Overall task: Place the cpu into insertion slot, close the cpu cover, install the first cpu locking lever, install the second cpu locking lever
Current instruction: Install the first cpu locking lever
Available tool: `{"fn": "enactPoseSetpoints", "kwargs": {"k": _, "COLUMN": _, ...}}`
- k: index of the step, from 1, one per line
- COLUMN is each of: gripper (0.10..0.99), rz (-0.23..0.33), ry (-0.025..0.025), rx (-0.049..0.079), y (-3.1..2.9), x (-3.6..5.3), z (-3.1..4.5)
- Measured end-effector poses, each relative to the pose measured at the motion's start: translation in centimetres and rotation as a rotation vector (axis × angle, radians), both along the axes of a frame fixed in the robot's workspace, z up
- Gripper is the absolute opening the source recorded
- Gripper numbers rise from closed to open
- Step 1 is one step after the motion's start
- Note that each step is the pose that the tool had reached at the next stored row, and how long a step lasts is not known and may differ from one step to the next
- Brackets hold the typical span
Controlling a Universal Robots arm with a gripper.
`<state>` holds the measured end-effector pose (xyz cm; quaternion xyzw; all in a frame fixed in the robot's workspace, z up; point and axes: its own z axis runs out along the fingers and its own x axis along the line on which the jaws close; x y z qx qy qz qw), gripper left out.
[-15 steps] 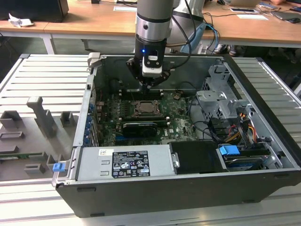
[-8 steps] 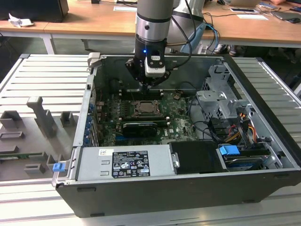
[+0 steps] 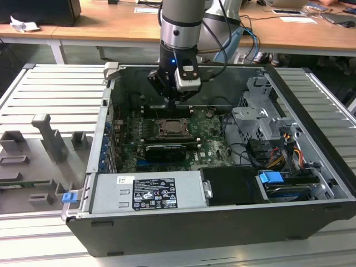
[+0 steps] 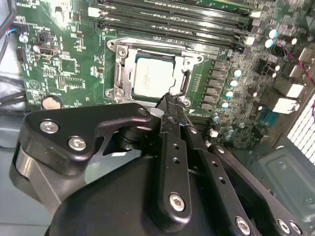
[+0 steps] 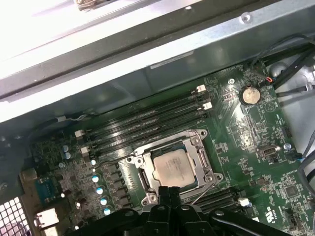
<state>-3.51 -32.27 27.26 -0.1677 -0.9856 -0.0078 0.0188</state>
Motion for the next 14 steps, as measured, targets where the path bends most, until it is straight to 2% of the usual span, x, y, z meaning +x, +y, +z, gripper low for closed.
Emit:
{"fn": "enactPoseSetpoints", "kwargs": {"k": 6, "gripper": 0.106, "rz": 0.077, "ry": -0.0001, "rx": 0.0, "y": 0.0, "x": 0.01, "z": -0.03}}
{"fn": "enactPoseSetpoints", "kwargs": {"k": 9, "gripper": 0.106, "rz": 0.132, "ry": -0.0012, "rx": 0.0, "y": 0.0, "x": 0.01, "z": -0.05}}
{"fn": "enactPoseSetpoints", "kwargs": {"k": 14, "gripper": 0.106, "rz": 0.27, "ry": -0.0066, "rx": 0.0, "y": 0.0, "x": 0.0, "z": -0.09}}
